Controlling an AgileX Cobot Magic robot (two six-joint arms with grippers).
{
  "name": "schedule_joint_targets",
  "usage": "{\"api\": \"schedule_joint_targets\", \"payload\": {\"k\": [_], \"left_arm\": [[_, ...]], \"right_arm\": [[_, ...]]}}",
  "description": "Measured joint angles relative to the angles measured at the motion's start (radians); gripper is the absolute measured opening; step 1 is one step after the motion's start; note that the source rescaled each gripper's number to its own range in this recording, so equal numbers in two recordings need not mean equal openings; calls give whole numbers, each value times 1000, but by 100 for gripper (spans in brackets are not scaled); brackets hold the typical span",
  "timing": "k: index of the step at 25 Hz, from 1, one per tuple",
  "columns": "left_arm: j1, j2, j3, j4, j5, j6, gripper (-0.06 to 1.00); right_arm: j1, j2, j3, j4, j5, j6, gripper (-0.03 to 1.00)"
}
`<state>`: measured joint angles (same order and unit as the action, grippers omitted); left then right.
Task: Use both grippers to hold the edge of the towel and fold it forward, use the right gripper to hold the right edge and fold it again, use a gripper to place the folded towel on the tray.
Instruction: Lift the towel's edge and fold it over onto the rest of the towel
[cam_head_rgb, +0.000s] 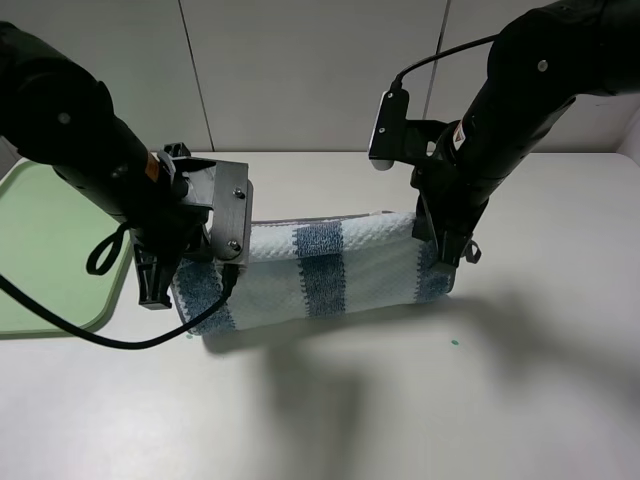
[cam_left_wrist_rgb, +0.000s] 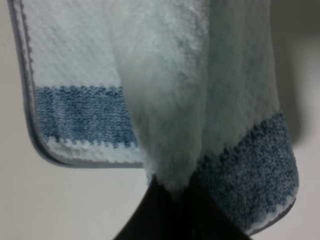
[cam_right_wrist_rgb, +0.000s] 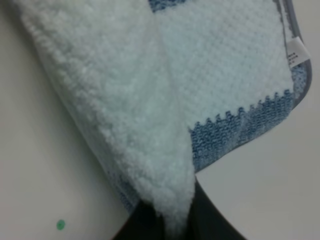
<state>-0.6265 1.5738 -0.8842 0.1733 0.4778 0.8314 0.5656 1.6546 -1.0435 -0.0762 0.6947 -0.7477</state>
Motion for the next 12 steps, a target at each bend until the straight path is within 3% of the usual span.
{"api": "schedule_joint_targets", "payload": {"k": [12], "left_arm": [[0,-1,-94,17,50,-20,0]], "right_arm": [[0,0,0,-20,31,3,0]]}}
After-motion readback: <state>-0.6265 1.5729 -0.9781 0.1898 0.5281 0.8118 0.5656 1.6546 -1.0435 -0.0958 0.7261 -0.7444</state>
